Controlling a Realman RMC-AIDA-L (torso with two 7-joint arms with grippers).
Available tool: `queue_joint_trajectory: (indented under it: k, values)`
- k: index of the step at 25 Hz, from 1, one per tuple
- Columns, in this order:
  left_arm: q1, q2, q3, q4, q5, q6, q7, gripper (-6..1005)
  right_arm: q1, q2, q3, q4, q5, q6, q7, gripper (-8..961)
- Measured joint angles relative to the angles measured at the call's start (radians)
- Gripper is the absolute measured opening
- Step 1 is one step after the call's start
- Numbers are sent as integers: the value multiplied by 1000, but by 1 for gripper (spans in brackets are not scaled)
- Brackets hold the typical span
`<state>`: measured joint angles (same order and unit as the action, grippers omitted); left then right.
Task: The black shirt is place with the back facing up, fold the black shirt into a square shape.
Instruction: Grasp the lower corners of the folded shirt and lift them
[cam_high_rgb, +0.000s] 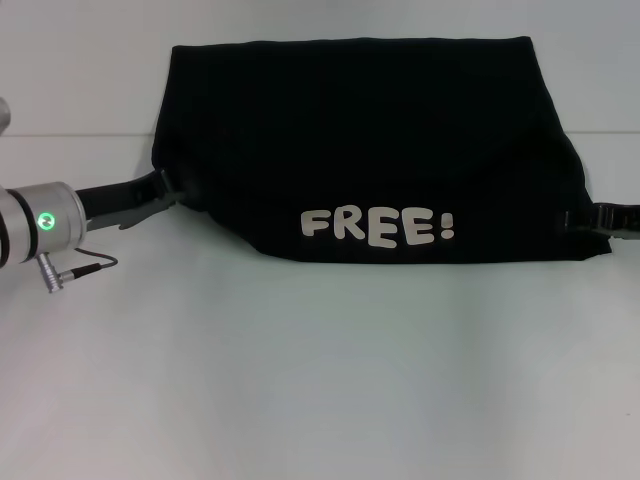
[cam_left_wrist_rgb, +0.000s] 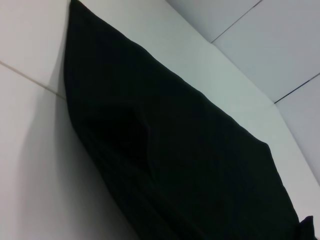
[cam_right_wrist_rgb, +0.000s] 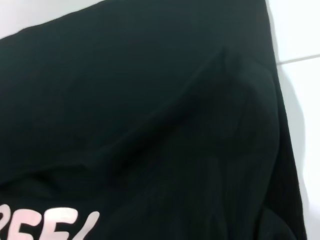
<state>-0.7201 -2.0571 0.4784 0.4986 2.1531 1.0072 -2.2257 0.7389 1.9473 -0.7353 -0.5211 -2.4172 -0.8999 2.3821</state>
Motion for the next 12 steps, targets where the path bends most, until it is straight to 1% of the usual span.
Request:
queue_joint_trajectory:
  k: [6,10,12]
  values:
    - [2,0,0,0,-4,6,0,3,9,0,-1,7,-24,4,17,565]
    - [2,0,0,0,-5,9,1,3,3,-7,2,6,-24,-11,30,398]
    - [2,0,0,0,-5,11,1,3,-4,-13,8,1,-22,-27,31,344]
